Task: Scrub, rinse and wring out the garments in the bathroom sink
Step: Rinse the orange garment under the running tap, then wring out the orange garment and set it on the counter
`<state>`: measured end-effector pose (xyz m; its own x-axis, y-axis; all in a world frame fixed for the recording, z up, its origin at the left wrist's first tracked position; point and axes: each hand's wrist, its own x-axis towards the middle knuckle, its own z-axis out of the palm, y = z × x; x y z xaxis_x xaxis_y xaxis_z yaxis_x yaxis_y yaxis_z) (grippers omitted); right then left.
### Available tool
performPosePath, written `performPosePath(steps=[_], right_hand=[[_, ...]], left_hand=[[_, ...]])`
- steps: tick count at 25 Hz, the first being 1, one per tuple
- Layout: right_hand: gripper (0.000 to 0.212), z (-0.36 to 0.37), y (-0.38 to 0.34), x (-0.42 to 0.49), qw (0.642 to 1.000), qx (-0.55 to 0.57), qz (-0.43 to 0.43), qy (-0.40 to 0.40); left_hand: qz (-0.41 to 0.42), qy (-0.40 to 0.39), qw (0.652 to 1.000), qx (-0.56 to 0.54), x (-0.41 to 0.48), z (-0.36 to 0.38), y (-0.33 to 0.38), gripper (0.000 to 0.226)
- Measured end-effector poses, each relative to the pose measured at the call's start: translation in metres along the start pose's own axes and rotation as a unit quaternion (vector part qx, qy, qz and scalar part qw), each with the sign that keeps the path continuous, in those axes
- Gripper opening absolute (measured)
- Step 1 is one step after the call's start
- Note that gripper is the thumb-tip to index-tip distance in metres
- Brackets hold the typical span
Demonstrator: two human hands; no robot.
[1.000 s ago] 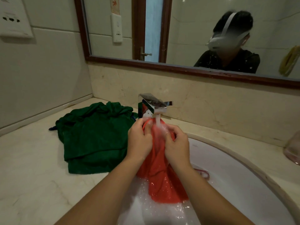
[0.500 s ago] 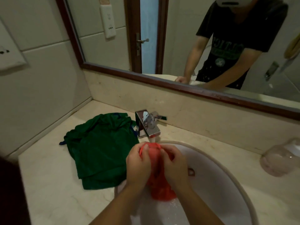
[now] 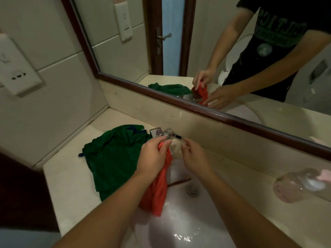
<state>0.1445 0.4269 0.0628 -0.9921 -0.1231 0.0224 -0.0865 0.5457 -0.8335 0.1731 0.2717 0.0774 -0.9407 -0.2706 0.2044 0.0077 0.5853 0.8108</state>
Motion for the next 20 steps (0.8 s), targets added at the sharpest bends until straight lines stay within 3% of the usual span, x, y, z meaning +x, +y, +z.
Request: performPosePath(steps=[4, 9, 11, 18, 20], right_hand=[[0.04, 0.011, 0.001, 0.043, 0.995, -0.043, 0.062, -0.068], [0.028, 0.033, 0.005, 0.044, 0.995, -0.002, 0.098, -0.011], [0.031, 0.034, 0.004, 0.038, 0.996, -0.005, 0.089, -0.012], [0.023, 0.009, -0.036, -0.064, 0.968, 0.221, 0.119, -0.028], [0.014, -0.001, -0.046, -0.083, 0.979, 0.179, 0.094, 0.02]], left_hand=[[-0.008, -0.023, 1.0, 0.007, 0.013, -0.001, -0.01, 0.029], [0.014, -0.06, 0.998, -0.02, 0.017, -0.008, -0.031, 0.007], [0.032, -0.084, 0.995, -0.04, 0.018, -0.007, -0.034, 0.011], [0.069, -0.167, 0.975, -0.127, 0.003, -0.029, -0.002, 0.016], [0.084, -0.214, 0.964, -0.132, -0.002, -0.039, 0.016, 0.017]])
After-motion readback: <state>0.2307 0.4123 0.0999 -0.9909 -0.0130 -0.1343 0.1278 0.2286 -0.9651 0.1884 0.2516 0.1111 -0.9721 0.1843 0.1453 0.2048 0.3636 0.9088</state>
